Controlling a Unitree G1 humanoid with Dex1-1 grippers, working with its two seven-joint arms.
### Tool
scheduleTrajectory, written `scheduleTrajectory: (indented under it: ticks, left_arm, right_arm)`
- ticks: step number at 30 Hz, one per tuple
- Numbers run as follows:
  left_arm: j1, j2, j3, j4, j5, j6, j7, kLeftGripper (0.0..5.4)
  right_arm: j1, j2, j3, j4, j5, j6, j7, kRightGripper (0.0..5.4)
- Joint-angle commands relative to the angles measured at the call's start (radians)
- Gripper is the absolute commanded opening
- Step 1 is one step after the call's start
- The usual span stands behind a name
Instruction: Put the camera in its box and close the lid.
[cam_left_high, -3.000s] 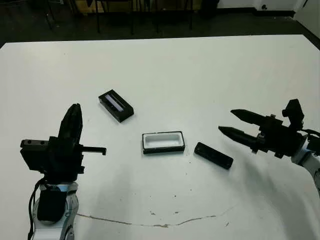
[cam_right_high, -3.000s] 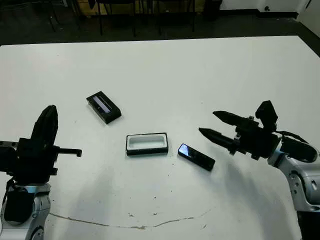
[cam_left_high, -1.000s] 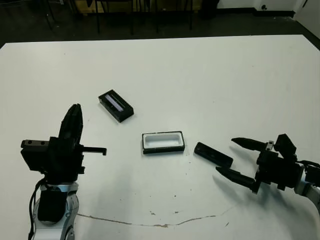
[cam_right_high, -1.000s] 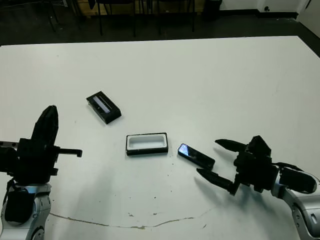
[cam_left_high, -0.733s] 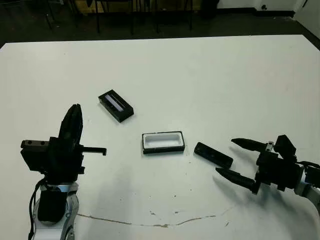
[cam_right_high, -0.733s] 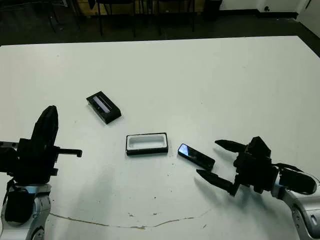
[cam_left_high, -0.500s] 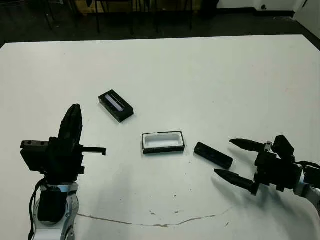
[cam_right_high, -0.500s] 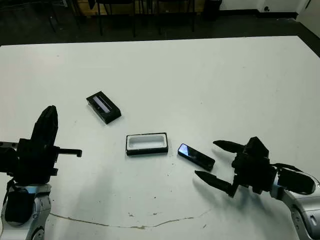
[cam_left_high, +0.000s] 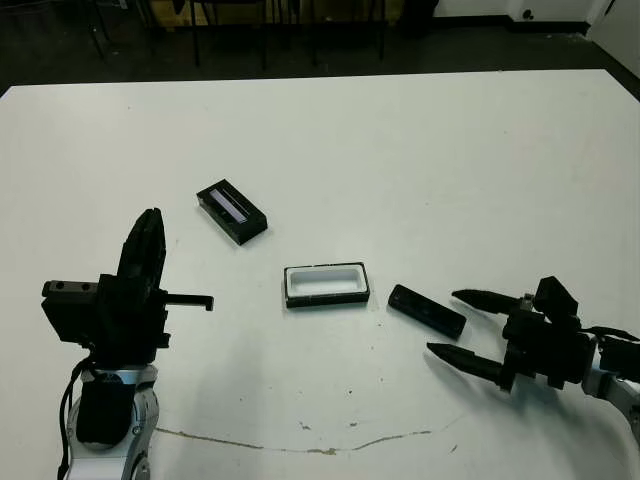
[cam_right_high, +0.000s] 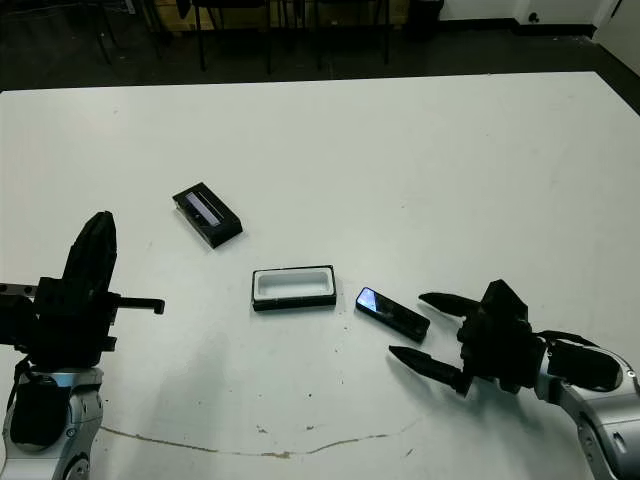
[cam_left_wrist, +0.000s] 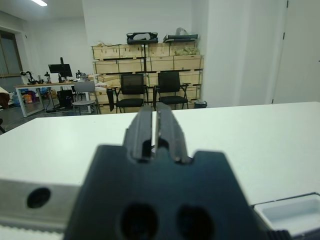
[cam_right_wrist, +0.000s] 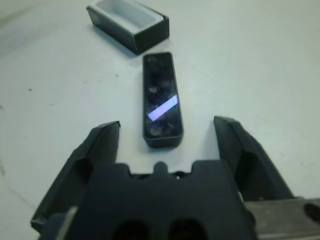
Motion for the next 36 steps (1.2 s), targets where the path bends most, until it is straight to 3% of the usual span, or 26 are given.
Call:
scheduleTrajectory:
  ticks: [1,4,10,16,19,28,36]
  left_arm:
    - [0.061,-0.006,-0.009,0.000,0.010,0.008,0.009,0.00]
    - [0.065,-0.006,-0.013,-0.006,0.014,0.010,0.012,0.00]
    - [0.068,-0.004,-0.016,-0.015,0.019,0.017,0.019,0.00]
    - [0.059,-0.005,-0.014,-0.008,0.017,0.018,0.018,0.00]
    - [0.051,-0.004,-0.010,-0.005,0.015,0.018,0.018,0.00]
    - [0.037,-0.001,-0.010,-0.003,0.017,0.020,0.017,0.00]
    - [0.035,-0.001,-0.012,-0.007,0.012,0.025,0.015,0.00]
  right_arm:
    - [0.004,0.031,0.021,0.111,-0.031,-0.068,0.003,3.63]
    - [-0.002,0.052,0.026,0.169,-0.024,-0.137,0.020,3.08]
    - [-0.032,0.075,0.040,0.281,-0.064,-0.370,0.056,1.98]
    - [-0.059,0.049,0.060,0.314,-0.082,-0.399,0.068,0.90]
    - [-0.078,0.027,0.076,0.321,-0.092,-0.370,0.079,0.56]
    - [-0.129,-0.022,0.100,0.329,-0.095,-0.398,0.128,0.49]
    - [-0.135,-0.021,0.076,0.279,-0.020,-0.289,0.131,0.49]
